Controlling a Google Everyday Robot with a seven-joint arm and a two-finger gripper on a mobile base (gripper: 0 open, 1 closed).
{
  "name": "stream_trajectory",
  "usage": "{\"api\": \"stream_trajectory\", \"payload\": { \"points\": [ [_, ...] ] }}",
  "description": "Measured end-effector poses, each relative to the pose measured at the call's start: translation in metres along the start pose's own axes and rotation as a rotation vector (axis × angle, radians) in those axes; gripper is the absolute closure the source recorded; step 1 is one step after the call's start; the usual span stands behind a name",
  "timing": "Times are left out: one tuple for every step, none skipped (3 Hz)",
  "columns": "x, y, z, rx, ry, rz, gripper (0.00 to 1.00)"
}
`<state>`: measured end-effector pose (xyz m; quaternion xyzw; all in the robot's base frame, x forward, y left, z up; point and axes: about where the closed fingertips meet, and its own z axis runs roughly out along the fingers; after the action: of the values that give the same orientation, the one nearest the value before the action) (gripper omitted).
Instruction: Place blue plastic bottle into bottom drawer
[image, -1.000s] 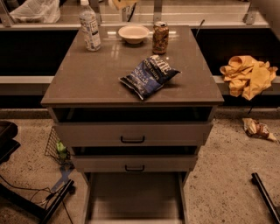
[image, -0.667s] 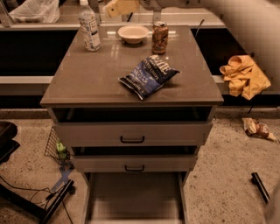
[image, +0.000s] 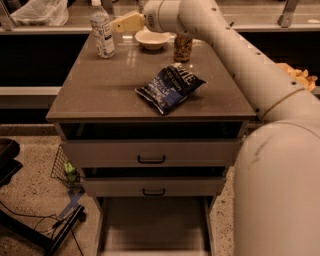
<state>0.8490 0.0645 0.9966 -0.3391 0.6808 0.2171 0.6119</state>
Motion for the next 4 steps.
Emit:
{"api": "stream_trajectory", "payload": {
  "points": [
    [0.018,-0.006,0.027,-0.024,0.013,0.037,0.0],
    [0.017,-0.009,0.028,-0.022,0.008,0.039,0.0],
    [0.018,-0.004,0.037,-0.026,0.004,0.031,0.0],
    [0.033,0.001,0.073,-0.029,-0.009,0.025,0.0]
  ]
}}
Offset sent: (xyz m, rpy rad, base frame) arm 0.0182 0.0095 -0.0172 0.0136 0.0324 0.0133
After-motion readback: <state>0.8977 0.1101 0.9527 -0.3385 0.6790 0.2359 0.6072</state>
